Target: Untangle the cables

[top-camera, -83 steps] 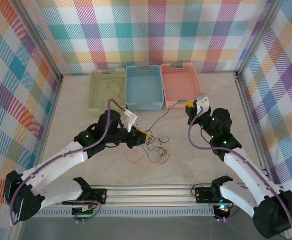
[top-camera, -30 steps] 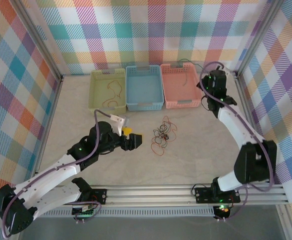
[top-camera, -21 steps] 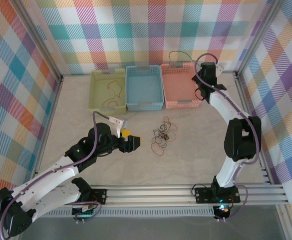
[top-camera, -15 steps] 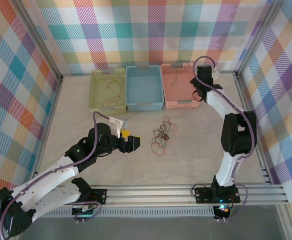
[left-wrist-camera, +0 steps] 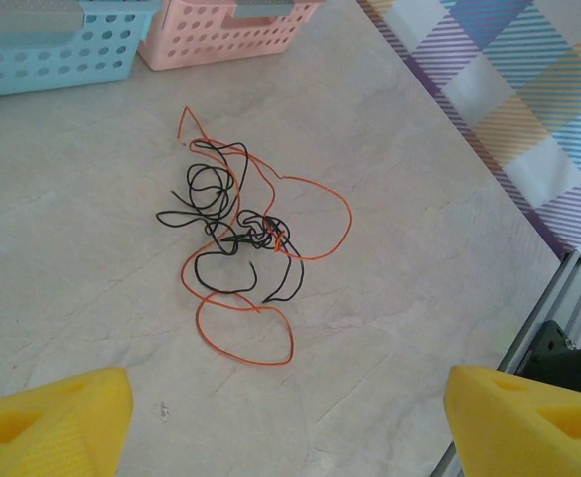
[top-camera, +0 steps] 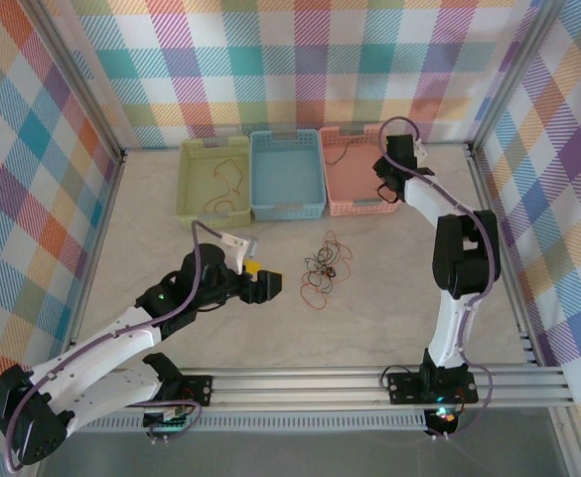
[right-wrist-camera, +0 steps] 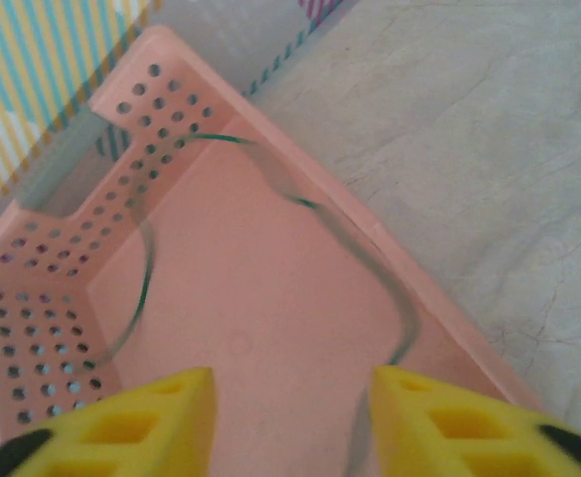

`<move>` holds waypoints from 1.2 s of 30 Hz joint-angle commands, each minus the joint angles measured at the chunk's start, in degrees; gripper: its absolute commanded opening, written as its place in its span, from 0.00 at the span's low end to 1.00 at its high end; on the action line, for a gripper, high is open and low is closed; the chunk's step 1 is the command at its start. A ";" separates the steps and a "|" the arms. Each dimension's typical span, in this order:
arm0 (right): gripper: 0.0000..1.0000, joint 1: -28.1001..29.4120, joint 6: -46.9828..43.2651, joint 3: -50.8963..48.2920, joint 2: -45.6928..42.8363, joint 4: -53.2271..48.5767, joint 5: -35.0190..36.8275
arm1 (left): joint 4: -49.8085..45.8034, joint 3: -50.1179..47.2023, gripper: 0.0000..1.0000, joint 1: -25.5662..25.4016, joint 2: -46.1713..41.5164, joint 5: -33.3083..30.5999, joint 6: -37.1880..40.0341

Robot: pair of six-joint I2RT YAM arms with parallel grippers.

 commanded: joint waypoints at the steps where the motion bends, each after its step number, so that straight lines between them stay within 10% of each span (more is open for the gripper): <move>1: 0.53 0.69 -4.83 -4.68 -9.86 3.00 -1.28 | 2.32 -1.03 0.82 0.05 1.10 0.49 -1.37; 18: 0.56 2.63 -14.19 -51.66 -61.22 15.89 -5.46 | 3.71 13.54 0.80 -3.06 31.09 1.92 -5.98; 28: 0.56 2.66 -14.99 -57.87 -62.14 19.04 -7.77 | -1.19 25.94 0.75 -4.21 47.16 1.07 -7.55; 36: 0.56 2.63 -14.88 -58.18 -62.11 18.84 -9.19 | -4.30 30.49 0.42 -4.79 52.89 1.72 -9.16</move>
